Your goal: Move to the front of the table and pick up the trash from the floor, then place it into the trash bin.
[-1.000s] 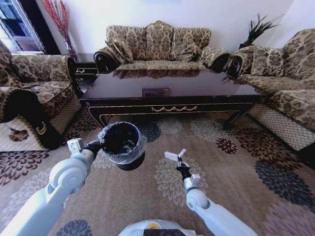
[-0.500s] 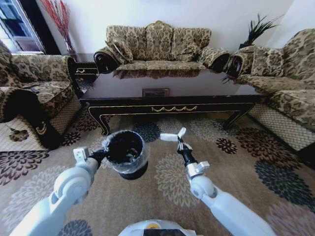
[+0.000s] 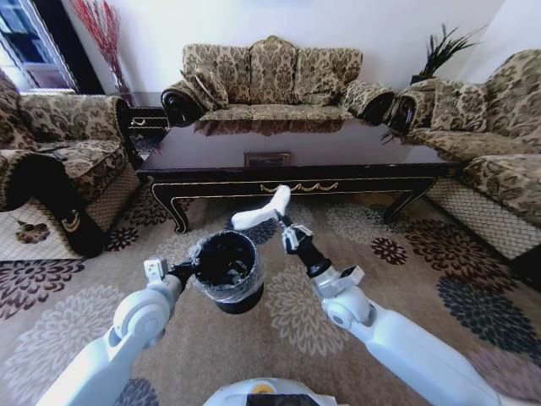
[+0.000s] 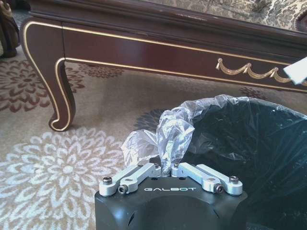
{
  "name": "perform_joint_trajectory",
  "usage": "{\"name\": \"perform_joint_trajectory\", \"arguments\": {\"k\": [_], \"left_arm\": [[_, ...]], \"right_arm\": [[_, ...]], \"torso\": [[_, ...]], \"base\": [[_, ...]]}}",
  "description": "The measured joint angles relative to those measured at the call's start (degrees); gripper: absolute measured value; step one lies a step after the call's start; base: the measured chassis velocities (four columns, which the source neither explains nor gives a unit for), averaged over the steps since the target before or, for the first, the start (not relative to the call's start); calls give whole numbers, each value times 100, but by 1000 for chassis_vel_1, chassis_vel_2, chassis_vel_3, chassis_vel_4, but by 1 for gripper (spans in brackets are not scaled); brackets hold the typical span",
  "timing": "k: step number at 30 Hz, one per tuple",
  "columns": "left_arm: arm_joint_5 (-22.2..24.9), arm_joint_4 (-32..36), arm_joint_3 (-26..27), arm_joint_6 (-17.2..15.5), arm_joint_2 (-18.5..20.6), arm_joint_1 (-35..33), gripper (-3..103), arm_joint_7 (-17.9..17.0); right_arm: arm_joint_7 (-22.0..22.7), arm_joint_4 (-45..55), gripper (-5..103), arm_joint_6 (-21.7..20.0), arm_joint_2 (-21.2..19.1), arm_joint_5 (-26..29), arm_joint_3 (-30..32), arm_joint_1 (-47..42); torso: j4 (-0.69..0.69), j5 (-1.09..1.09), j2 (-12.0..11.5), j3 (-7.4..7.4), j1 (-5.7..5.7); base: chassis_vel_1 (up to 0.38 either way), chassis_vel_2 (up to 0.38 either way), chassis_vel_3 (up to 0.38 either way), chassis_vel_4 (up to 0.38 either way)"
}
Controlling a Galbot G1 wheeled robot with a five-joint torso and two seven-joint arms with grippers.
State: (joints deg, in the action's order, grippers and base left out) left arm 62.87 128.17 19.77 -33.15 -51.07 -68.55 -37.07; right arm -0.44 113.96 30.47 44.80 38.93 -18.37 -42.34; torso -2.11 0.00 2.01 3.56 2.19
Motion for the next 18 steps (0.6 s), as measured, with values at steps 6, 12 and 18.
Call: {"name": "perform_joint_trajectory", "arguments": {"k": [6, 12, 18], "left_arm": [[86, -56, -74, 0, 12, 160, 4, 4], [182, -40, 34, -3, 82, 218, 4, -1], [470, 171, 48, -74, 80, 285, 4, -98]], "right_arm": [[-172, -448, 0, 68, 279, -310, -619, 410], [-235, -585, 0, 115, 311, -453, -825, 379], [-267, -837, -2, 157, 356, -683, -928, 319]], "torso": [[0, 0, -1, 1, 0], [0, 0, 0, 0, 0], [-2, 1, 0, -1, 0]], "base": [[0, 0, 0, 0], [0, 0, 0, 0], [0, 0, 0, 0]]}}
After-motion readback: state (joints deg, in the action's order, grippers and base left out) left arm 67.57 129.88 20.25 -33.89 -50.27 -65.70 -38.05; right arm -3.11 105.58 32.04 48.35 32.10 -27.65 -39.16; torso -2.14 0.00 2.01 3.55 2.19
